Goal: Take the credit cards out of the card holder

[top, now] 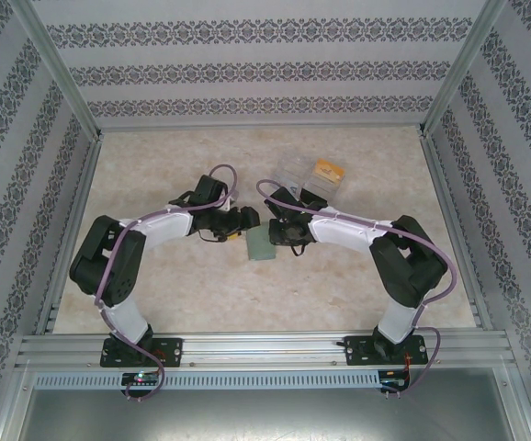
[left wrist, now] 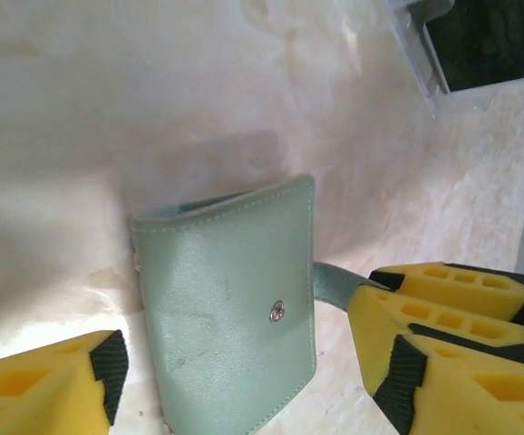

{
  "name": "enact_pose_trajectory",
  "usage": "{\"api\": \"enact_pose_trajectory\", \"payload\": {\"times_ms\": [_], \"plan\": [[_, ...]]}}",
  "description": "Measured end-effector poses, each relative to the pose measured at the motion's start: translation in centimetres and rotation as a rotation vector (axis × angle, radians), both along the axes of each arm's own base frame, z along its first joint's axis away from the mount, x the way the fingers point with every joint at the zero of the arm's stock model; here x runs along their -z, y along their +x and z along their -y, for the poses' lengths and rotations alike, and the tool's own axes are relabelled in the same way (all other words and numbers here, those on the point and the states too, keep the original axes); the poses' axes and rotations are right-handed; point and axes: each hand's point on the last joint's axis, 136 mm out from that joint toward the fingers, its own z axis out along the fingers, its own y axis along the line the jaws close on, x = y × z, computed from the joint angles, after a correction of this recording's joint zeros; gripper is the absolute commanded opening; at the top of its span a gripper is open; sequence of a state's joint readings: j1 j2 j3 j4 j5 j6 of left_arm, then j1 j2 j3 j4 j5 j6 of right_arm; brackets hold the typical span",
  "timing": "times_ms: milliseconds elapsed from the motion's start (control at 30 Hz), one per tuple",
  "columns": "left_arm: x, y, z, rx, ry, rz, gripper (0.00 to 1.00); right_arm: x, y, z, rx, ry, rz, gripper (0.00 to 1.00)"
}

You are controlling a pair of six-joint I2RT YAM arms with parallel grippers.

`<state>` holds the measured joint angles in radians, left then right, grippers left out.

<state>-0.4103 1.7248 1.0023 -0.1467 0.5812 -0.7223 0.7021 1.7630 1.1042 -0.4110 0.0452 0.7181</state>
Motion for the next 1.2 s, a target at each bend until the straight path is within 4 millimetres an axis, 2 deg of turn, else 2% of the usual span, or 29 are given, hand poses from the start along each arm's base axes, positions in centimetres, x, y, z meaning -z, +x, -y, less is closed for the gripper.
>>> {"api": "enact_pose_trajectory", "payload": {"times_ms": [200, 367, 433, 533, 633, 767, 933, 1033, 1200], "plan": [[-1.5, 1.4, -3.5, -0.100, 0.103, 0.066, 1.00, 0.2, -0.1, 0.1, -0.016, -0.013, -0.006, 0.09], [-3.9, 2.4, -6.9, -0.184, 0.188, 0.159, 0.99, -0.5, 0.0, 0.0, -0.040, -0.015, 0.011, 0.08], [-5.1, 2.9, -8.4, -0.230, 0.212, 0.204, 0.99, -1.7, 0.1, -0.4, -0.058, 0.009, 0.036, 0.08], [-6.6, 3.1, -10.9, -0.299, 0.255, 0.273, 0.99, -4.6, 0.1, -1.6, -0.104, 0.081, 0.090, 0.07], [-7.6, 3.0, -12.7, -0.350, 0.297, 0.320, 0.99, -7.4, 0.1, -4.0, -0.167, 0.160, 0.137, 0.07], [-8.3, 3.0, -13.9, -0.378, 0.331, 0.363, 0.99, -9.3, -0.4, -7.6, -0.249, 0.235, 0.170, 0.06], [-7.8, 2.5, -14.7, -0.384, 0.372, 0.375, 0.99, -8.8, -0.6, -10.1, -0.294, 0.253, 0.164, 0.05], [-7.3, 2.1, -14.9, -0.381, 0.385, 0.370, 0.99, -8.0, -0.3, -10.2, -0.284, 0.237, 0.157, 0.05], [-7.0, 1.4, -15.1, -0.374, 0.389, 0.374, 0.99, -7.8, 0.9, -8.7, -0.232, 0.204, 0.174, 0.05]]}}
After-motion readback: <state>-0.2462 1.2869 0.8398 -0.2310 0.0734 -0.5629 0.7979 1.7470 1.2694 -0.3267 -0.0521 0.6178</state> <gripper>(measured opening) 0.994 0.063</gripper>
